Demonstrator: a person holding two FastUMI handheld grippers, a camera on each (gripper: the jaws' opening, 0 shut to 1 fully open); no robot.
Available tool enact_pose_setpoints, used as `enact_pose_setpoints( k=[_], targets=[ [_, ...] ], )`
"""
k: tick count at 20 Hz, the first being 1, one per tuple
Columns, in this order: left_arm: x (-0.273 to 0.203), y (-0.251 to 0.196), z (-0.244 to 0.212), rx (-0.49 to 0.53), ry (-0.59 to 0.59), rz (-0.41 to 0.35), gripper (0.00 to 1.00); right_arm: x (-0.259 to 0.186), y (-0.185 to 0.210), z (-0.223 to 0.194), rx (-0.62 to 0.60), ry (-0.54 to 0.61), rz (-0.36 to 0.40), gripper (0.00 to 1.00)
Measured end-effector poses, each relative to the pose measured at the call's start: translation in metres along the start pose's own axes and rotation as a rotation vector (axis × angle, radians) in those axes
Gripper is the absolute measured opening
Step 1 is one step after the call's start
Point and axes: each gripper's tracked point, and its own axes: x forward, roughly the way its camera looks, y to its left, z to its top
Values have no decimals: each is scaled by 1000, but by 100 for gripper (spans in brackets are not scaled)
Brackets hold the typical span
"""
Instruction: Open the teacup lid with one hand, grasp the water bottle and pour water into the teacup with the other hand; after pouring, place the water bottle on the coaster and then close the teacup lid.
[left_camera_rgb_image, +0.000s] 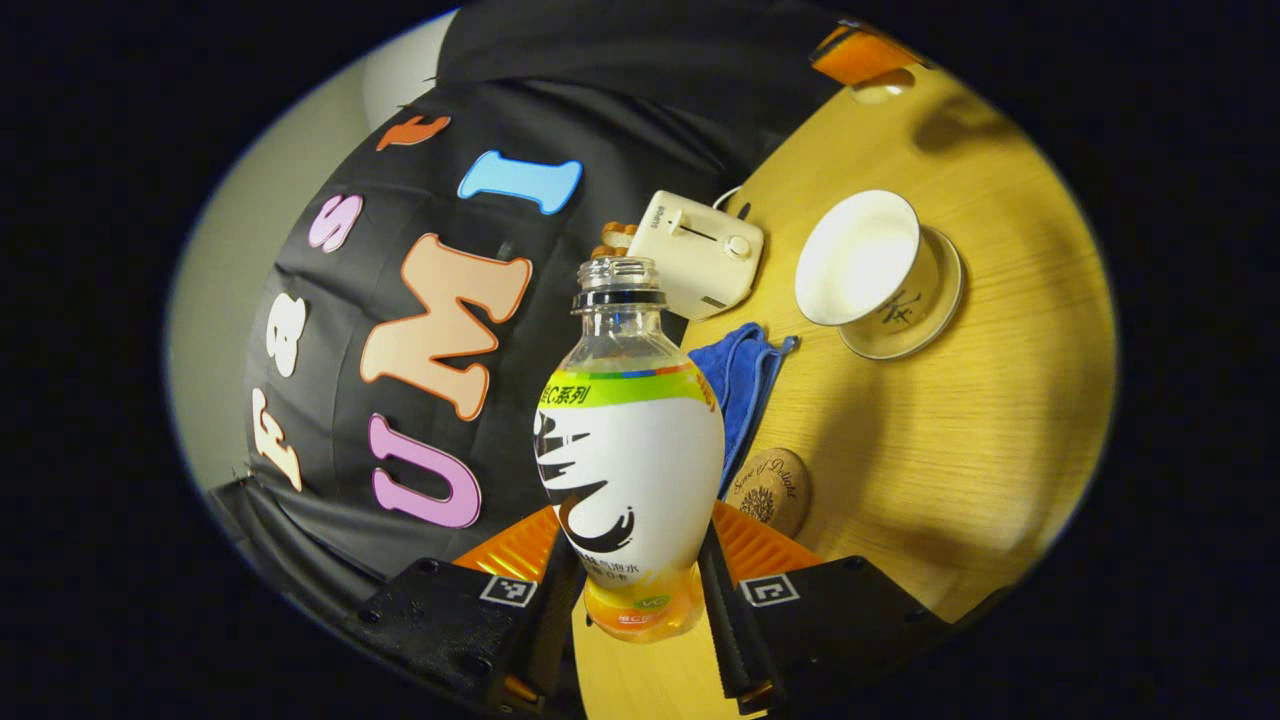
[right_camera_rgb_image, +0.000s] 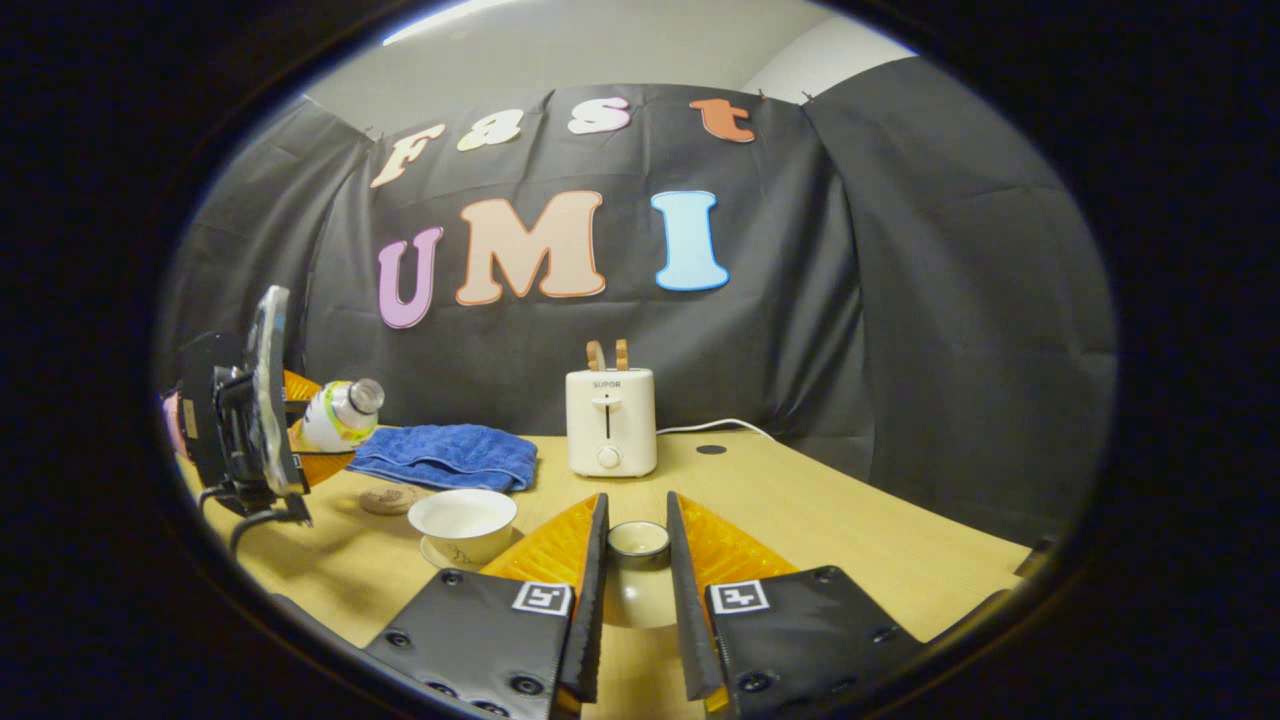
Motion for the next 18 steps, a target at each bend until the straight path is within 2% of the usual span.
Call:
enact_pose_setpoints(
  k=[18],
  targets=[
    [15, -14, 11, 444, 11, -66, 57, 1, -2, 0, 0, -1, -6, 36]
  ],
)
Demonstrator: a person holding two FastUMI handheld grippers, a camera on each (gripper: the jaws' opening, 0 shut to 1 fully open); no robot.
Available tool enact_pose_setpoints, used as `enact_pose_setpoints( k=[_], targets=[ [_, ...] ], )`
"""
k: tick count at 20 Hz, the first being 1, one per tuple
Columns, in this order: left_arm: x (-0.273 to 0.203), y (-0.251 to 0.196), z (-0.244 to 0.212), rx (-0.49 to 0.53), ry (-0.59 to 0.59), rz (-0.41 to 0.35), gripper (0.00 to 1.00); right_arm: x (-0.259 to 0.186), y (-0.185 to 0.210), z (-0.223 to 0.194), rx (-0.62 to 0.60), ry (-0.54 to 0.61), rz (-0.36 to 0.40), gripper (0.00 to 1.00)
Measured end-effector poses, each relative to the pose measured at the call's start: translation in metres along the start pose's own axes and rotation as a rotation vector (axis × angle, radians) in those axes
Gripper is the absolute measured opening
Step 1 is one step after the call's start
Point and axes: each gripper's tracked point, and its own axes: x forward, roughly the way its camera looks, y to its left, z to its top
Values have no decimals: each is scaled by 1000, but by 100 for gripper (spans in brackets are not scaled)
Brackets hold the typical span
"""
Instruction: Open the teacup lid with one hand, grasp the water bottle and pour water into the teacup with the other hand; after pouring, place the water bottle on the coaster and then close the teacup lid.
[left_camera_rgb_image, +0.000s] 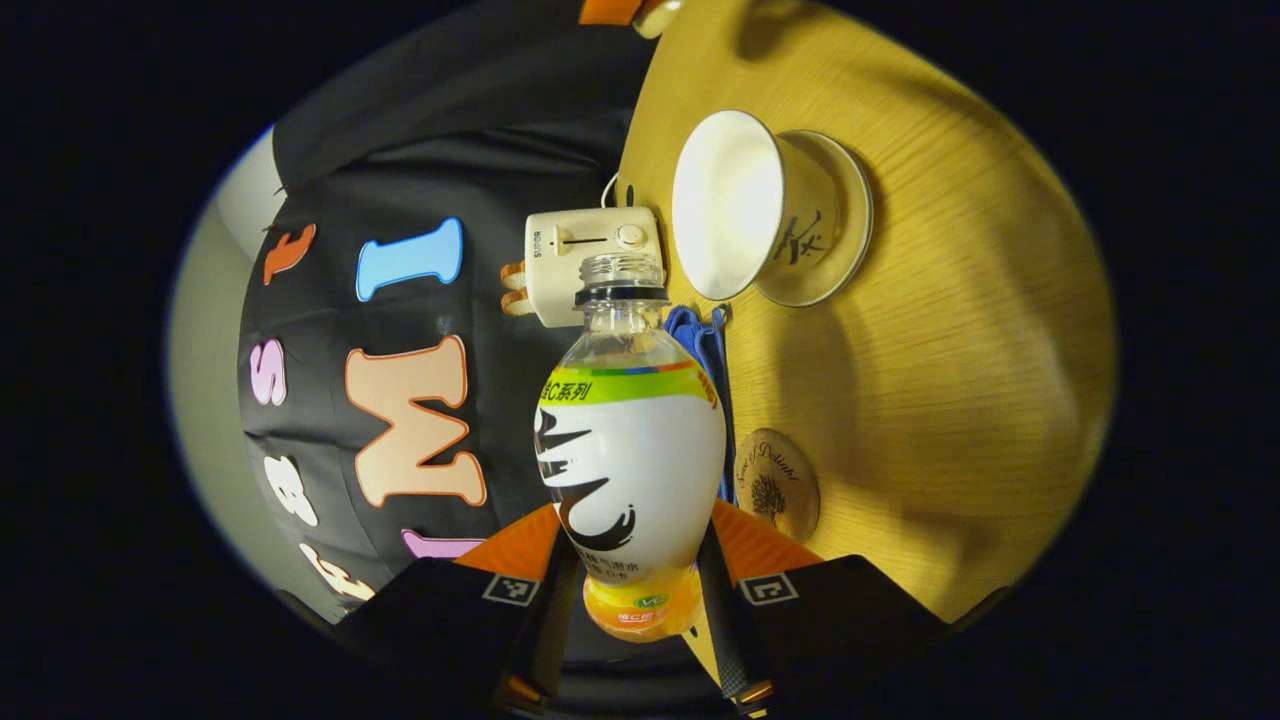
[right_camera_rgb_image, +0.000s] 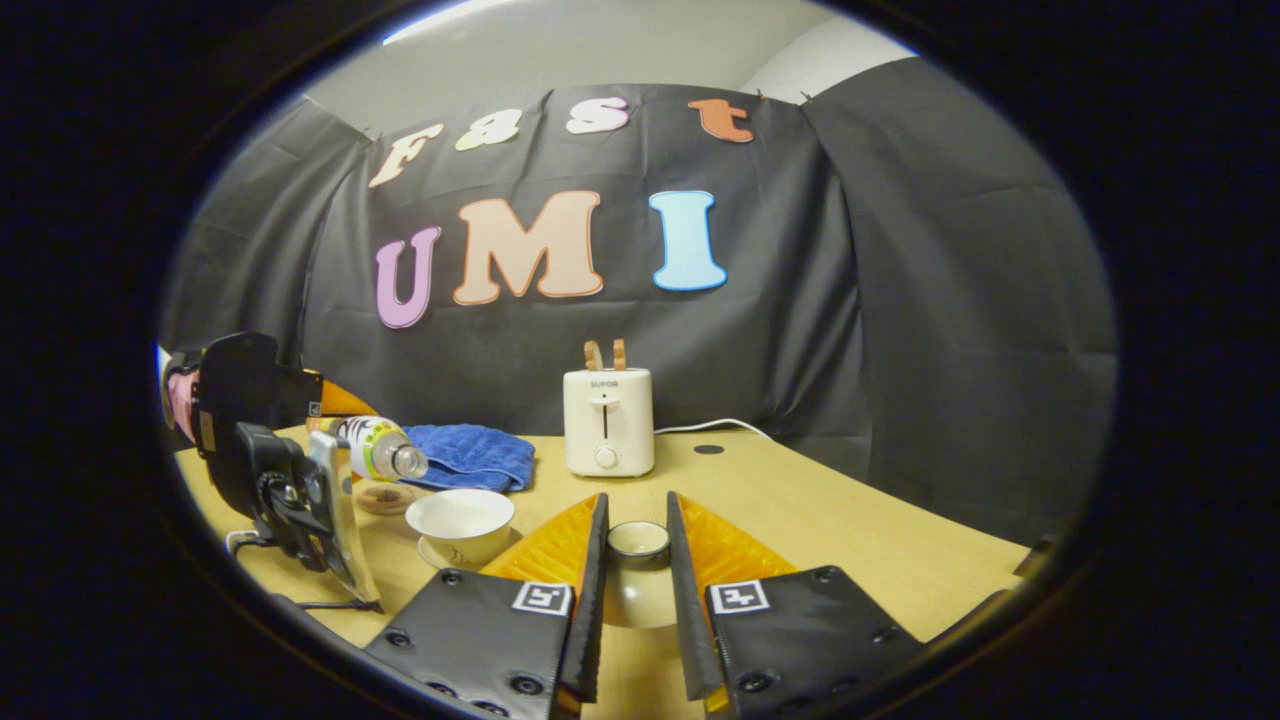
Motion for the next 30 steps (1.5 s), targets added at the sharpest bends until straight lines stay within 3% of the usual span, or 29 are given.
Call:
enact_pose_setpoints(
  k=[18, 30],
  targets=[
    [1, 30, 6, 295, 7, 4, 58, 0, -1, -1, 0, -1, 0, 36],
    [-2, 52, 9, 425, 19, 36, 57, 0, 0, -1, 0, -2, 0, 36]
  ],
)
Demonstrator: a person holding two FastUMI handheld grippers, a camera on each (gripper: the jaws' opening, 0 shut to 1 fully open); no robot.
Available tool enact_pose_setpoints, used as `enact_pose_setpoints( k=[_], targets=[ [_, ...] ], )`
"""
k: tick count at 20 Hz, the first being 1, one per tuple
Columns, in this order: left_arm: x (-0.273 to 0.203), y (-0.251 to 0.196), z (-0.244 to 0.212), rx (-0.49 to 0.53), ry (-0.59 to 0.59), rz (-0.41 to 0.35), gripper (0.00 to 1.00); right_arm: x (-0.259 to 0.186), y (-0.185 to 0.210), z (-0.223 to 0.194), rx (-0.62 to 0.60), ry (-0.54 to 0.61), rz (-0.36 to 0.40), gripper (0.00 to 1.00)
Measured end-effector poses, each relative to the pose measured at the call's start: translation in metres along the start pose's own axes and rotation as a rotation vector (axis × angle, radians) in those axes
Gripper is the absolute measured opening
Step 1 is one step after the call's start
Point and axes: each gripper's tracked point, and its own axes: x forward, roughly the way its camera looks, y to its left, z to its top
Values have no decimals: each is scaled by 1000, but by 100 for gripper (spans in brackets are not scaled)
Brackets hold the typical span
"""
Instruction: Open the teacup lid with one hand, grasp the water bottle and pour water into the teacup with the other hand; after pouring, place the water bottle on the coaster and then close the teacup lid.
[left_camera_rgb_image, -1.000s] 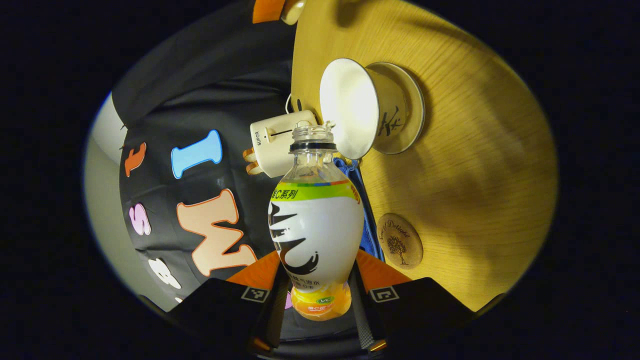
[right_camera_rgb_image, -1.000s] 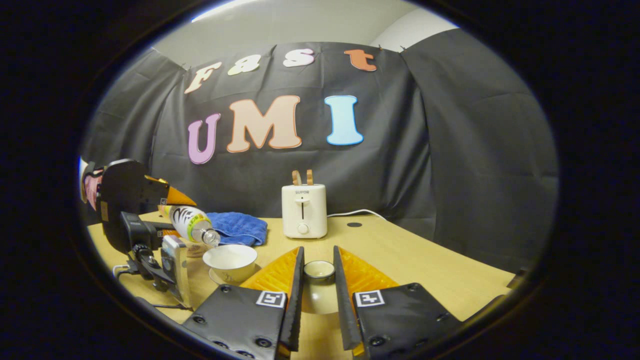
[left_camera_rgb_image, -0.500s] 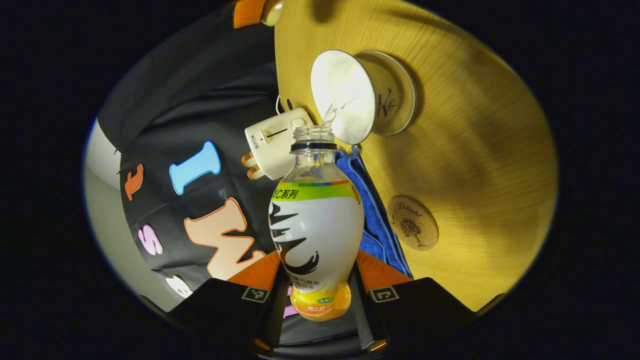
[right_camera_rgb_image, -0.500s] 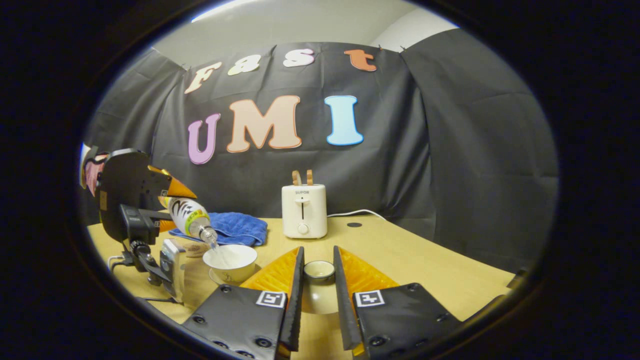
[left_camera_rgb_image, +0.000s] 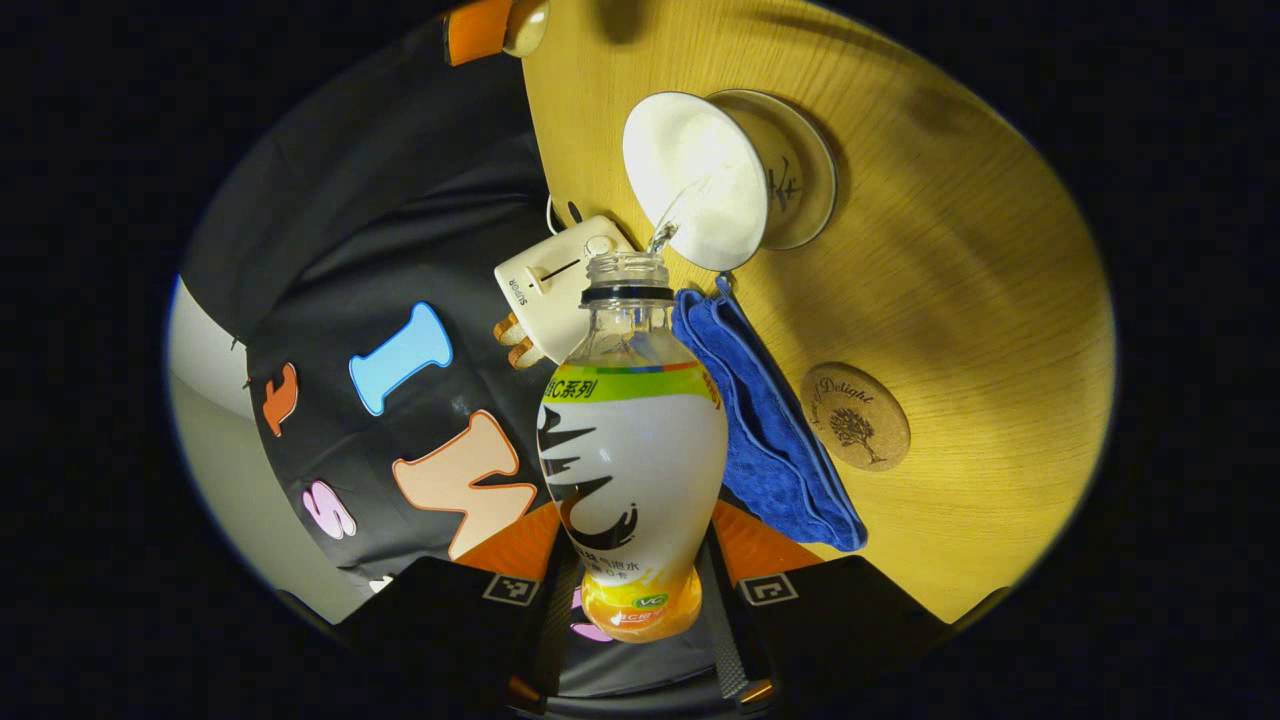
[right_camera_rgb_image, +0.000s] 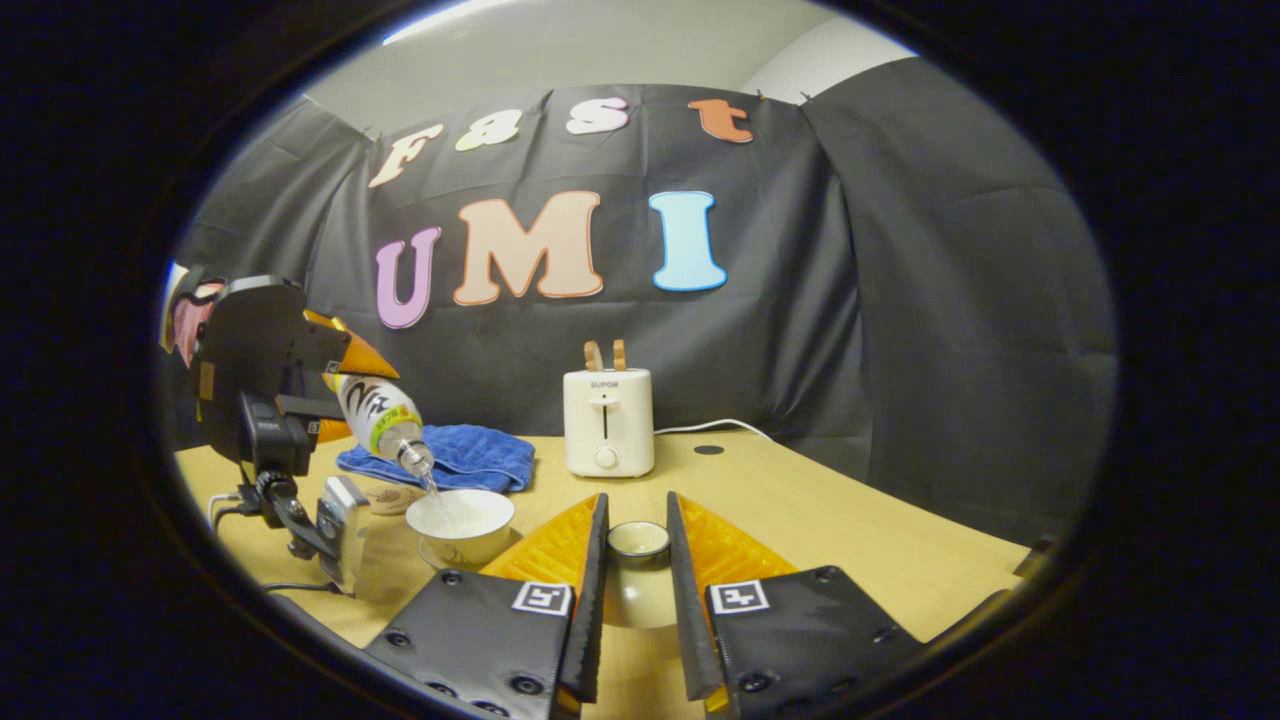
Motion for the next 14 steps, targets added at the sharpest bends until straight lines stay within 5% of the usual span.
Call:
enact_pose_setpoints(
  k=[8, 14],
  targets=[
    [4, 4, -4, 15, 6, -3, 57, 1, 0, 0, 0, -2, 0, 35],
    [2, -30, 3, -274, -25, -76, 57, 0, 0, -1, 0, -2, 0, 36]
  ],
)
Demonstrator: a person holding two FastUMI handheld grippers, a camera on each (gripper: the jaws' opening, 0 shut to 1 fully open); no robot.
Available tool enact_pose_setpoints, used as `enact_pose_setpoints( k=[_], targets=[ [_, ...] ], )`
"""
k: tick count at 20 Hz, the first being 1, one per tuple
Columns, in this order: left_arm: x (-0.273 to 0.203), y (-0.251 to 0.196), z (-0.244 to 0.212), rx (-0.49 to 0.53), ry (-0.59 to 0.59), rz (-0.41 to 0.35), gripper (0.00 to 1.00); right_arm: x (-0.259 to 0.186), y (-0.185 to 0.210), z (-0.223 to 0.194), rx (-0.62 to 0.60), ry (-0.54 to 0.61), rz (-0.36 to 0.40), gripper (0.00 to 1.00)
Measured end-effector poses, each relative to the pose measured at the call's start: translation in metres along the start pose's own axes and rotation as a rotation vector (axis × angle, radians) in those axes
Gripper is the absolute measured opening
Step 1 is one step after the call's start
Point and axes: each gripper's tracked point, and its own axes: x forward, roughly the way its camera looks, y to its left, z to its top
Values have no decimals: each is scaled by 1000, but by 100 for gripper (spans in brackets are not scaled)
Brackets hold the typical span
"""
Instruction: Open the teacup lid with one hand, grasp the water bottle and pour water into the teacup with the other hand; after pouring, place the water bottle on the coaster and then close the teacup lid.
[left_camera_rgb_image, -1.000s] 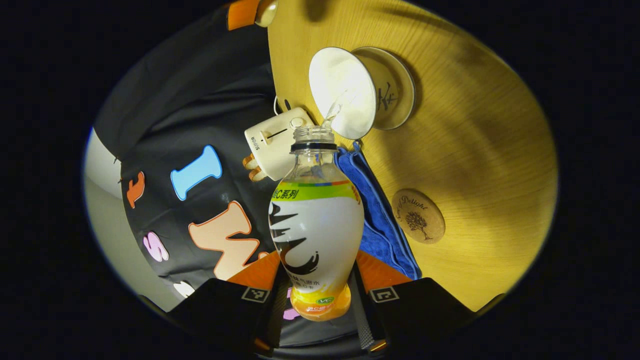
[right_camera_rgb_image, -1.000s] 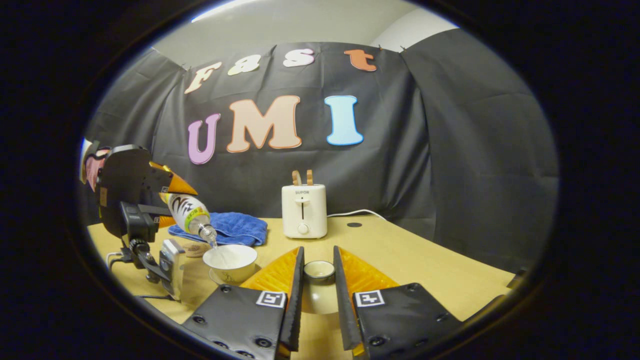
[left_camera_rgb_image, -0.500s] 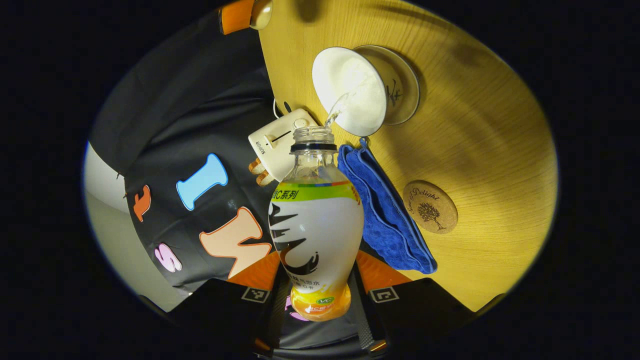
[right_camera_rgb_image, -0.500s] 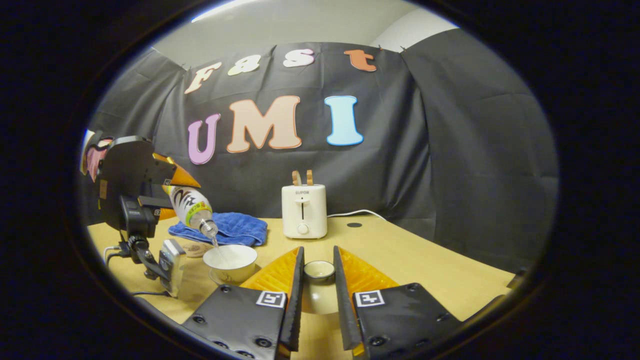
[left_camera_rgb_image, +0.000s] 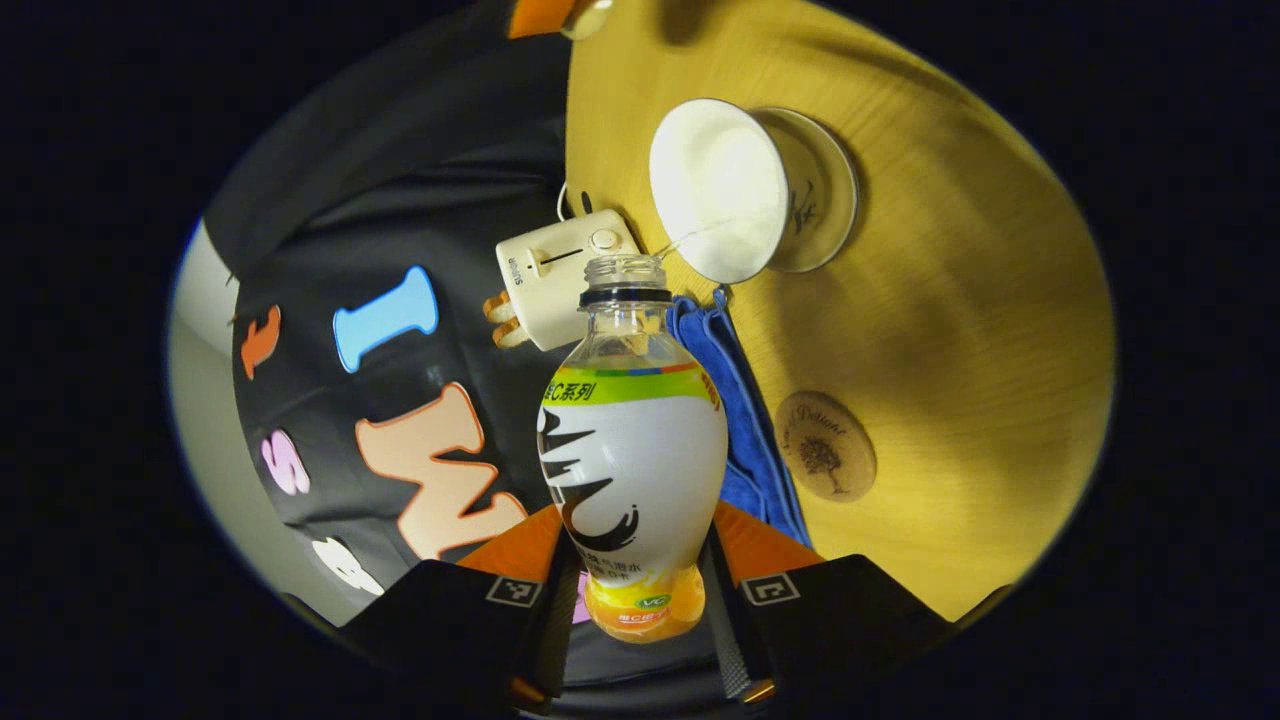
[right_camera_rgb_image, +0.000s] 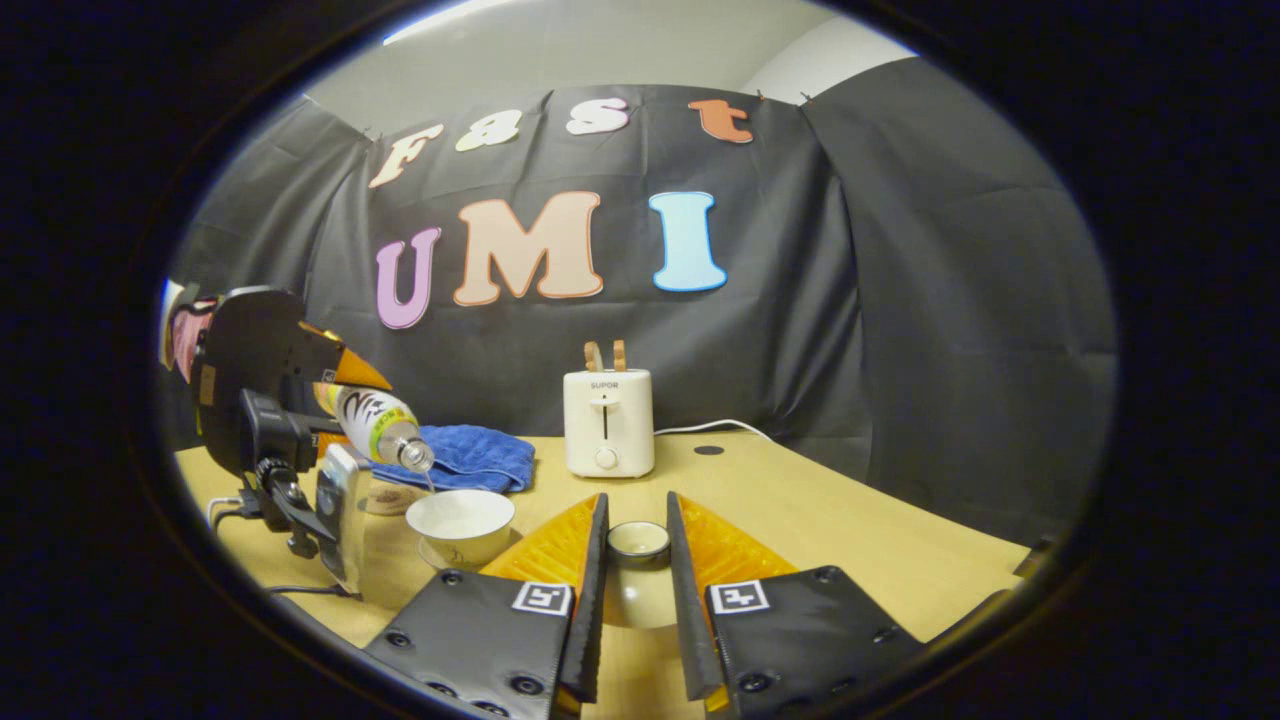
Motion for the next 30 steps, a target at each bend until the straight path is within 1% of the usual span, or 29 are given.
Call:
enact_pose_setpoints(
  k=[1, 2, 3, 4, 7, 8, 10, 11, 13, 14, 16, 18, 20, 22, 23, 24, 26, 29, 30],
  targets=[
    [-1, -12, 1, -98, -11, -28, 57, 0, 0, 0, 0, 1, 0, 36],
    [-3, -25, 3, -201, -26, -57, 59, 1, 0, 0, 0, 0, 0, 36],
    [-6, -31, 3, -297, -36, -72, 57, 0, 0, 1, 0, 0, 0, 36],
    [-7, -35, 3, -387, -50, -72, 59, 0, 0, 0, 0, 0, 0, 36],
    [-21, -46, 3, -678, -83, -108, 57, 0, 1, 0, 0, 2, 4, 35],
    [-27, -44, 0, -759, -98, -103, 59, 0, 3, -1, 0, 3, 10, 35],
    [-29, -34, -5, -928, -128, -76, 57, 1, 2, 0, 0, 3, 12, 35],
    [-31, -27, -8, -1023, -155, -61, 57, 1, 3, 0, 0, 3, 12, 36],
    [-35, -17, -14, -1233, -196, -41, 56, 1, 2, 0, 0, 3, 12, 35],
    [-35, -12, -15, -1345, -225, -37, 56, 1, 2, 0, 0, 2, 12, 36],
    [-34, -1, -19, -1558, -304, -3, 56, 0, 3, 0, 0, 2, 12, 35],
    [-33, 8, -24, -1720, -374, 28, 56, 1, 3, 0, 0, 2, 13, 36],
    [-27, 12, -28, -1818, -419, 49, 56, 0, 2, 0, -1, 4, 11, 35],
    [-9, 14, -32, -1854, -428, 49, 57, 0, 0, 1, -1, 2, -1, 35],
    [-1, 12, -30, -1853, -423, 40, 56, 1, -1, 1, 0, 3, -4, 37],
    [9, 12, -28, -1853, -421, 31, 56, 1, 0, 0, -1, 3, -5, 35],
    [20, 10, -21, -1852, -426, 16, 56, 0, 0, 0, -1, 3, -5, 36],
    [31, 5, -16, -1830, -400, -10, 57, 0, 0, 0, -1, 3, -5, 37],
    [33, 3, -15, -1826, -396, -18, 58, 0, 0, 0, -1, 3, -5, 36]
  ],
)
